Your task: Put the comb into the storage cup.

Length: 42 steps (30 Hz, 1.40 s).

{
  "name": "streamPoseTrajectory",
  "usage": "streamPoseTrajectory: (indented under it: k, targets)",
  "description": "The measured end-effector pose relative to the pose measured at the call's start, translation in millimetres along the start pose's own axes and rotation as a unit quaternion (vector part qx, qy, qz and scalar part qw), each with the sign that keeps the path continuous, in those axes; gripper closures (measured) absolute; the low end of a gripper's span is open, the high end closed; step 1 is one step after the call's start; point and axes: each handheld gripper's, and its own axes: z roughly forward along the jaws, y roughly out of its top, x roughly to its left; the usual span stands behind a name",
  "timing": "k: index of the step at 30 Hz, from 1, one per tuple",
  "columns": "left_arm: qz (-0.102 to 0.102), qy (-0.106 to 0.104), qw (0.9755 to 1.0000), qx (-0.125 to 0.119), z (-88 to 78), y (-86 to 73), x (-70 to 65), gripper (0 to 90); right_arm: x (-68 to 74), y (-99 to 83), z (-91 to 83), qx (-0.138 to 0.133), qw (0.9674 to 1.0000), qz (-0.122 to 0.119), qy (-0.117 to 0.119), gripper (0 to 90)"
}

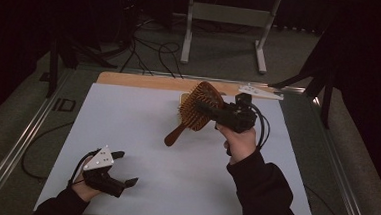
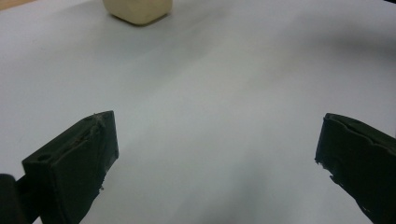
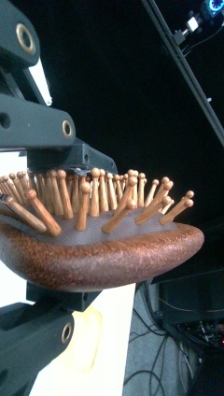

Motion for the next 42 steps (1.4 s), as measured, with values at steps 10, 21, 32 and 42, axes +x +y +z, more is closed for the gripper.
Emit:
streamPoseTrajectory:
  k: [10, 21, 32, 42]
  targets:
    - [0.001, 0.008, 1.0000, -0.003, -5.8, -5.8, 3.6, 0.0, -1.1, 20.7, -7.7, -0.016, 0.9997, -0.012, -0.011, 51.3]
    - [0.002, 0.005, 0.9999, -0.010, -6.1, -6.2, 4.0, 0.0, -5.2, 43.1, -12.8, -0.034, 0.9987, -0.023, -0.030, 51.3]
    - [0.005, 0.005, 0.9999, -0.014, -6.1, -5.7, 2.8, 0.0, -16.3, 62.9, -15.2, -0.047, 0.9975, -0.019, -0.049, 51.3]
    - [0.009, -0.001, 0.9999, -0.012, -4.4, -5.9, 1.7, 0.0, -29.3, 85.7, -17.2, -0.059, 0.9950, -0.019, -0.078, 51.3]
